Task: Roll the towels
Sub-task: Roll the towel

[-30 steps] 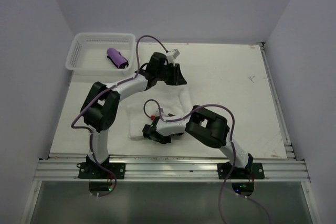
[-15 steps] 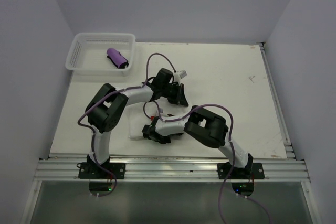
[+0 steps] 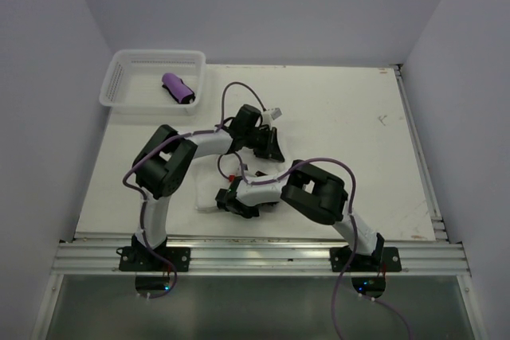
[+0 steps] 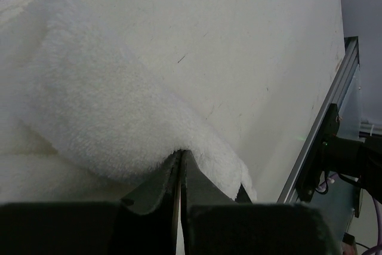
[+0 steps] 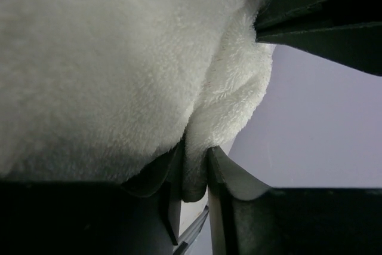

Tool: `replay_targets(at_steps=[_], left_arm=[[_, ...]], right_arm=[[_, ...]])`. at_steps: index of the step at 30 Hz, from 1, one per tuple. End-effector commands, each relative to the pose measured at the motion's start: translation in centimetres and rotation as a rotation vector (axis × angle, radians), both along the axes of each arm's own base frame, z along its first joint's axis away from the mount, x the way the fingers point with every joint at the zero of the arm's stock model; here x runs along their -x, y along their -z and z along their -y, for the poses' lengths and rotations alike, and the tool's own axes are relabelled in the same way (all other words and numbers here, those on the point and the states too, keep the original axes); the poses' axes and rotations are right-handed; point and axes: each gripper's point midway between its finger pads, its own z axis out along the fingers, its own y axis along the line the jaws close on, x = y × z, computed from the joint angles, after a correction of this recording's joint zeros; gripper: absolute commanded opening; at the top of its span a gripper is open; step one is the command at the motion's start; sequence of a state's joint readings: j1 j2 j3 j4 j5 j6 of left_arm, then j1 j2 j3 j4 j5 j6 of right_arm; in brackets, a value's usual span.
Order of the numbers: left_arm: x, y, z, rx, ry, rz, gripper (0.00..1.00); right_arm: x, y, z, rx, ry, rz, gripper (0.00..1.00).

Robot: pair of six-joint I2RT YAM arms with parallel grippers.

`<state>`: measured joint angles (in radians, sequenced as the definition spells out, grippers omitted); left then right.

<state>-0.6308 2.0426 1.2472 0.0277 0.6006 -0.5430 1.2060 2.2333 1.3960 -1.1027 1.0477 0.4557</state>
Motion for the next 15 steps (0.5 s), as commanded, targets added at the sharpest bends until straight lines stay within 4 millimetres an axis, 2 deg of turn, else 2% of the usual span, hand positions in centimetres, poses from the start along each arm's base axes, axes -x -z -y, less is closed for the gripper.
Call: replay_targets(at_steps=[1,7,15], left_arm=[[-1.1,2.5,-1.8,-0.073,-0.062,-0.022,0.05],[-1.6,3.1,-2.4,-0.084,-0.084,-0.03,0.02],[-1.8,3.1,-2.6,-0.091,-0.093,-0.019,0.0]], right_arm=[[1.5,1.0,-1.8,-0.216,0.068,-0.035,0.27],[2.4,-0.3,-1.9,-0.266,0.067,-0.012,0.36],[4.2,-2.6,-2.0,-0.389,0.074,0.005,0.39]])
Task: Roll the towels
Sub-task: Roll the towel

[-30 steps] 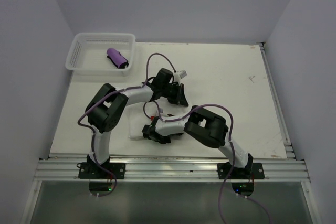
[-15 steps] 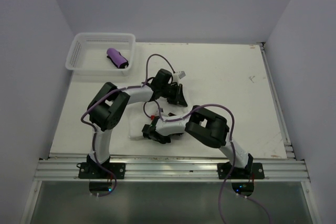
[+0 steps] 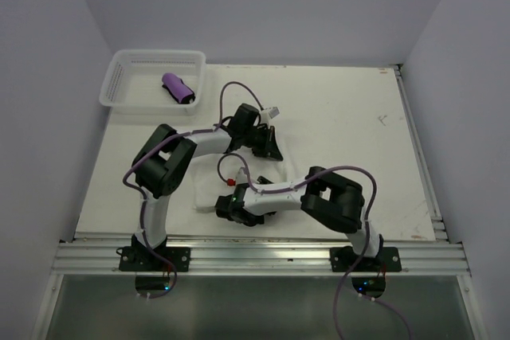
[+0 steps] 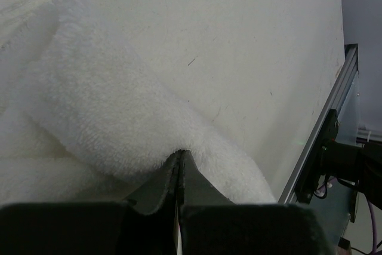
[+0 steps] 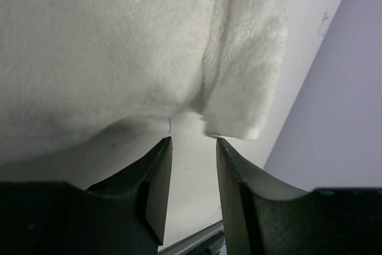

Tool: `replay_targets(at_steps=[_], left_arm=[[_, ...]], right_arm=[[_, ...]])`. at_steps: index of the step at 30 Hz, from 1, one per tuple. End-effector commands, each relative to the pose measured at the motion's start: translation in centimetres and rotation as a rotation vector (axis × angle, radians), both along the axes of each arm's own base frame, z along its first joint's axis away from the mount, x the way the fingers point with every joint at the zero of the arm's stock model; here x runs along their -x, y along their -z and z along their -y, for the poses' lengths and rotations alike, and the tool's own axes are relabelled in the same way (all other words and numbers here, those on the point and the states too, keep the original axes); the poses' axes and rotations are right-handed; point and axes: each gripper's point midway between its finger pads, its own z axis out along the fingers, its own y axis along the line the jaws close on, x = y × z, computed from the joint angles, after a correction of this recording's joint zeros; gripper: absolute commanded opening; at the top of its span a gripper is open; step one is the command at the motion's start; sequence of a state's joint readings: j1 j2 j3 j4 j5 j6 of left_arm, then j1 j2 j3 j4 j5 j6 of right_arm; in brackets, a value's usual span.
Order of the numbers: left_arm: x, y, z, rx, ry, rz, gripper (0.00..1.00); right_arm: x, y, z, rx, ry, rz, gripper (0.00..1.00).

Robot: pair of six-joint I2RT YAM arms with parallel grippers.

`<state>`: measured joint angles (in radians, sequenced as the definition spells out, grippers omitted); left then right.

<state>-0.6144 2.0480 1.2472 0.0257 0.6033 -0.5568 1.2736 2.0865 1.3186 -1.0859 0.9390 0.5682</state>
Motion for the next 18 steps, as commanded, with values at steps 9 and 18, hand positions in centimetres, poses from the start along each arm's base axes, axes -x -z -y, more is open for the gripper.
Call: replay_targets(at_steps=[9,18], left_arm=[[-1.6,2.9,-2.3,-0.1,-0.08,0.008,0.0],[-1.4,3.2,-2.5,-0.109,-0.082,0.008,0.0]], right_arm=[[2.7,-4.8,-1.6,-0.506,0.082,-0.022,0.45],[1.5,-7.8,-0.8,-0.966,0.181,-0.022,0.28]])
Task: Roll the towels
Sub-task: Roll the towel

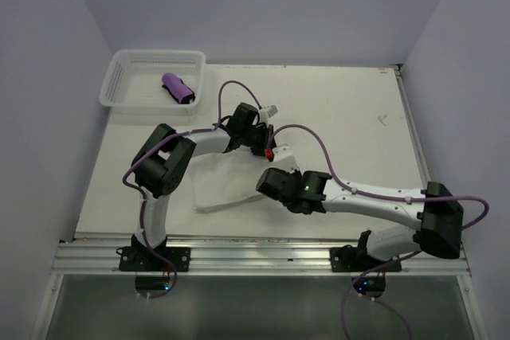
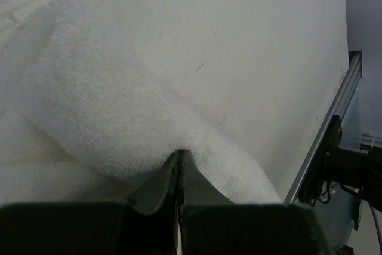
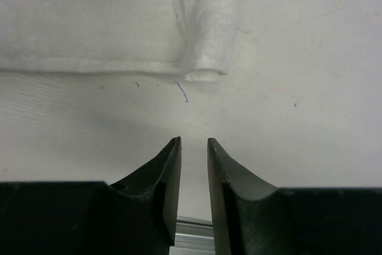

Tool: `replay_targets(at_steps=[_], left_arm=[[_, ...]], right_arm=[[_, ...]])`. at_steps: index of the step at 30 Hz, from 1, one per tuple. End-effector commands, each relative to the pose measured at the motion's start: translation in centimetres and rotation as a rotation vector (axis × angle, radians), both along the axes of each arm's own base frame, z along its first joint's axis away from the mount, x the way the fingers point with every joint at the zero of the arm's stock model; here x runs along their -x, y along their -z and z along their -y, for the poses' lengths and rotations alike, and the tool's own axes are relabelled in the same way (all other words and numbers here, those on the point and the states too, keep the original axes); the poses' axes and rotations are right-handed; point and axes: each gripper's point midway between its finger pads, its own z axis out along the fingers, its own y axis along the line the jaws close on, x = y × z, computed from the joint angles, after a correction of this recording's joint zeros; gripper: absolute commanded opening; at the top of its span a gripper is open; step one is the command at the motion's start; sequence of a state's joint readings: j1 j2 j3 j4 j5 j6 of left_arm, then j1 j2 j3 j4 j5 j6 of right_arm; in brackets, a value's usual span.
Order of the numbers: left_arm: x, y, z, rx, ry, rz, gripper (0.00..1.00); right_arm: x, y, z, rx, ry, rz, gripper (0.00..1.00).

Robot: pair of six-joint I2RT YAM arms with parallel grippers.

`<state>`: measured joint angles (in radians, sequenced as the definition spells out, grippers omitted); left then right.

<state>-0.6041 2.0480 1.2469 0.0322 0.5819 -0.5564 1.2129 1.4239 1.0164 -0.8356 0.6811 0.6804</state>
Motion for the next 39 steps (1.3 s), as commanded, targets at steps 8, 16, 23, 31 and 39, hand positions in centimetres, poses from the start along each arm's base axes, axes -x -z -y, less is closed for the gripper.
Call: replay_targets(at_steps=[8,16,23,31,39], left_arm=[[-0.3,3.2,-2.3,-0.104,-0.058,-0.008,0.0],[0.0,3.5,-2.6,-0.107,-0.062,-0.016,0.0],[0.2,3.4,-2.6,-0.104,-0.058,-0.014,0.0],[0.2,3.3,-2.6,-0.101,-0.059,-0.013,0.0],[0.2,2.7,-2.5,-0.092,-0.061,-0.007,0.0]], right_arm=[[-3.6,-0.5,0.5,-0.612,0.21,-0.143,0.35],[-5.6,1.2,1.3,-0.9,0.397,-0.209,0.44],[-5.9,1.3,2.2,-1.005,0.398,-0.189,0.47],[-5.5,-0.2,4.4,-0.975,0.394,-0.094,0.62],[-7.0,0.9,3.2,-1.032,0.415,-0.168,0.61]])
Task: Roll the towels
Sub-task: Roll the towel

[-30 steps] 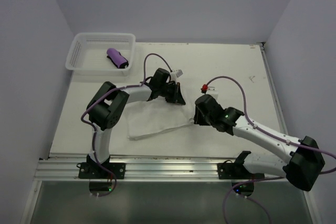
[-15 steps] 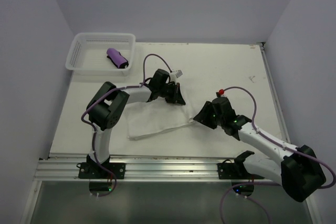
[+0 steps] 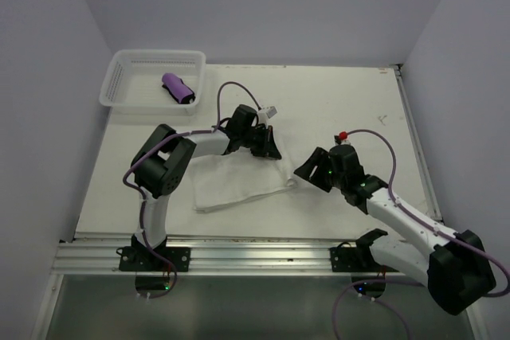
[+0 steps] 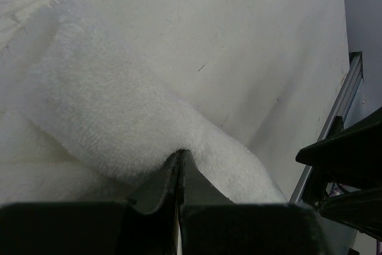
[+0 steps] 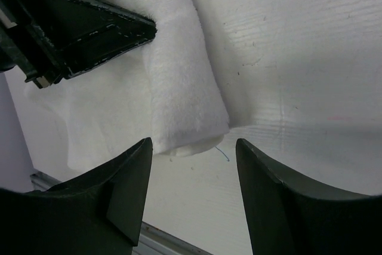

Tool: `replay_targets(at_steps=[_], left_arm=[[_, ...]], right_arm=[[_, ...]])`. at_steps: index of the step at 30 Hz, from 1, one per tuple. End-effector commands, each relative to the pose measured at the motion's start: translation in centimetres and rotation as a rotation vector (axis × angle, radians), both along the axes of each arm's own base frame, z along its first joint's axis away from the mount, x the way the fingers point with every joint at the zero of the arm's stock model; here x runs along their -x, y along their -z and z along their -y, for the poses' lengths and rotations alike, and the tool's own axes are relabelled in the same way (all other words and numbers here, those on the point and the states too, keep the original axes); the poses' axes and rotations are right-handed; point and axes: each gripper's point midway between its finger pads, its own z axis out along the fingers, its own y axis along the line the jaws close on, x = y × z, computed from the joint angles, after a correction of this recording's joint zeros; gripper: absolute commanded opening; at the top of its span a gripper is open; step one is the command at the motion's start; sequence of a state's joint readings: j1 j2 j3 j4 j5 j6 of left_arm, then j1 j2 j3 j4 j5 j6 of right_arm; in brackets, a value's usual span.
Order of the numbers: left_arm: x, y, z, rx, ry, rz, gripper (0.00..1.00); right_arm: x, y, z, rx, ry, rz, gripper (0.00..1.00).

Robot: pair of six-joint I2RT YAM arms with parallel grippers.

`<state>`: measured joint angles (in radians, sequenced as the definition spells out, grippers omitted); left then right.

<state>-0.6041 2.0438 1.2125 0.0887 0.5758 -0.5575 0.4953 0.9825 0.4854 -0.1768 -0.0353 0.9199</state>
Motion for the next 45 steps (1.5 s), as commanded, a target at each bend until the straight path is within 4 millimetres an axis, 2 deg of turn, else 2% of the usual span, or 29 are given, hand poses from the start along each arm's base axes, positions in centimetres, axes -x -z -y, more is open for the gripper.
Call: replay_targets(at_steps=[1,5,6,10,17,22,23,32,38,42,45], left_arm=[[0.1,2.3,-2.5,-0.103,-0.058,-0.029,0.0],[0.2,2.3,-2.5,-0.104,-0.056,-0.03,0.0],[0.2,2.3,-2.5,-0.104,-0.056,-0.03,0.0],[0.2,2.3,-2.4,-0.1,-0.057,-0.03,0.0],[0.2,2.2,-2.4,-0.098,-0.054,-0.029,0.0],[0.3,2.3,-2.5,-0.1,-0.054,-0.031,0.0],[0.3,2.2,-2.5,-0.099,-0.054,-0.03,0.0],[0.1,2.1,-2.5,-0.097,-0.068,-0.027,0.0],[0.0,1.7,-2.7,-0.09,-0.095,-0.021,0.0],[0.0,1.4,-2.7,-0.083,-0.102,-0.016,0.0],[0.0,1.4,-2.7,-0.077,-0.11,-0.017,0.0]], right_arm=[[-1.4,-0.5,-1.2,-0.099,-0.025,0.008,0.61],[-2.0,-0.4,-1.3,-0.128,-0.03,0.002,0.61],[-2.4,-0.9,-1.5,-0.14,-0.034,0.026,0.61],[-2.4,-0.2,-1.6,-0.131,-0.046,0.008,0.61],[-1.9,3.4,-1.6,-0.089,-0.056,-0.077,0.61],[-1.7,5.0,-2.3,-0.112,-0.089,-0.108,0.57],[-1.8,4.8,-2.5,-0.124,-0.097,-0.096,0.57],[-0.3,6.5,-2.3,-0.09,-0.133,-0.125,0.54],[1.3,9.6,-1.7,-0.011,-0.151,-0.175,0.51],[1.7,10.0,-1.9,0.029,-0.17,-0.158,0.49],[1.4,9.8,-2.1,0.076,-0.186,-0.123,0.44]])
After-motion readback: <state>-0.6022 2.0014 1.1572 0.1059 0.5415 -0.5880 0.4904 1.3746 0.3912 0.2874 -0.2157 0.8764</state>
